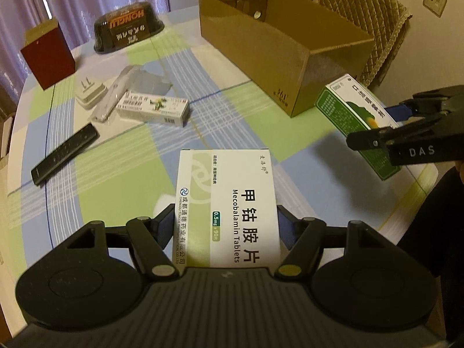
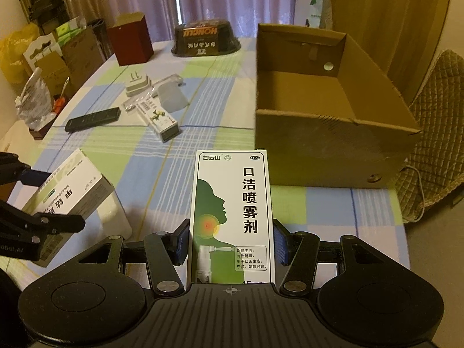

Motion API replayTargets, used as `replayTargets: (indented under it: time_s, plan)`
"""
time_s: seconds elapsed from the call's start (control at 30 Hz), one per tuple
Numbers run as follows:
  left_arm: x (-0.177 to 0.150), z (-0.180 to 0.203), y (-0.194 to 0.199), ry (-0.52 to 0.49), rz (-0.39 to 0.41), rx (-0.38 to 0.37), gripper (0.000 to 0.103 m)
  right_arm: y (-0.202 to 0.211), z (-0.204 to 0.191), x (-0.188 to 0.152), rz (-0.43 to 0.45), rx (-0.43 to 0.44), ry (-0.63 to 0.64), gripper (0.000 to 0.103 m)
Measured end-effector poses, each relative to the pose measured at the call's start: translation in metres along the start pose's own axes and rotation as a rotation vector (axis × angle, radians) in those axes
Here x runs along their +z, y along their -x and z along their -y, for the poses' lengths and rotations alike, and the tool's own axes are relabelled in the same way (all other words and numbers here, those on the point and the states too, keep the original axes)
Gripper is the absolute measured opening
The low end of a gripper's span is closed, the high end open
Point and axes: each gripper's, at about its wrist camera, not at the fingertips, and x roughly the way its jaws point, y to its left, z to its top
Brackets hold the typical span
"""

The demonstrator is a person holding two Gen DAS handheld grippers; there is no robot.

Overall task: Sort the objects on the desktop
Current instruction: 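Carry the white box and the green box toward the cardboard box, then lower the white box into the cardboard box with the left tool while the right lowers the green box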

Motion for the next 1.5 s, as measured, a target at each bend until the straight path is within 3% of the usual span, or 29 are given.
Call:
replayTargets:
  time_s: [0.8,1.17,1.5]
  plan:
    - [0.091,0.044,0.003,-0.071,0.096,-0.024,0.067,0.036,0.049,0.036,0.078,-0.04,-0.039,0.055]
    - [0.159,0.06,-0.006,-0.117,0.156,-0.048,0.067,0.042,0.084,0.084,0.142,-0.067,-0.052,0.055]
    - [0.221,0.075,-0.028,-0.144,0.187,-0.076,0.067,0.018,0.119,0.125,0.152,-0.096,-0.058,0.055]
